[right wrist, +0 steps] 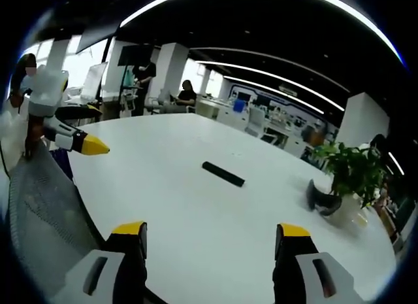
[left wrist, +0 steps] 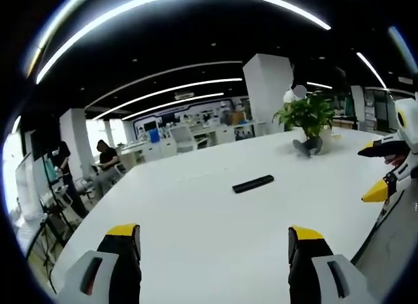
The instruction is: Press the specified remote control buttons in sequence, fully releasing each button before pressing the next.
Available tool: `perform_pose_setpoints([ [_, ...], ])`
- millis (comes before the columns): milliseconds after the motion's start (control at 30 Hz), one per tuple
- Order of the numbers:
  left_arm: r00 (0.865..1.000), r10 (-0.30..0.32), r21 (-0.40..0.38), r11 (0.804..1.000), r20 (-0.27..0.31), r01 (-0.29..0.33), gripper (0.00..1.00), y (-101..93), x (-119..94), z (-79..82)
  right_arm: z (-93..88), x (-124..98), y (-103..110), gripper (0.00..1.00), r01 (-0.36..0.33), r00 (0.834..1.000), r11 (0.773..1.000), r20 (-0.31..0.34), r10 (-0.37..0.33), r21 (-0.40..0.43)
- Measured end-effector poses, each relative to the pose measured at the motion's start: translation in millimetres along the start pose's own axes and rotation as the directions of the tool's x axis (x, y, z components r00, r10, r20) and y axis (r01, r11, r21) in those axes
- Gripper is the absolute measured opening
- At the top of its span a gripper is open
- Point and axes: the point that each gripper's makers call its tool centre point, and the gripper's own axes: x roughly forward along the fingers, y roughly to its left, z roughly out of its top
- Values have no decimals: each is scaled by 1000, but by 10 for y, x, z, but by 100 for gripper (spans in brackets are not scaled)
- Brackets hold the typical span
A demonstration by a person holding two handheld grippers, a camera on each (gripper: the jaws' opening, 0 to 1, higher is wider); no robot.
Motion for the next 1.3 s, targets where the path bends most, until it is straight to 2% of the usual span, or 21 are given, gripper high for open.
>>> perform_pose_setpoints([
  [167, 1000, -11, -8, 1000, 8, 11, 98, -15, 0, 14, 22, -8, 22, 79, -4, 1000, 1000, 2, 4, -7],
  [800, 1000, 21, -10, 1000, -2, -21, 97, 65, -1, 22, 86, -39, 44, 77, -13, 1000, 1000, 19, 13, -6],
  [1133, 999, 46, -79, 996, 3, -46, 97, 198, 34, 125, 63, -36, 33, 76, -13, 1000, 1000, 8, 13, -9],
  [1300, 999, 38, -63, 997, 28, -36, 97, 243, 94, 312, 57, -38, 17, 76, -6, 1000, 1000, 7, 7, -4],
])
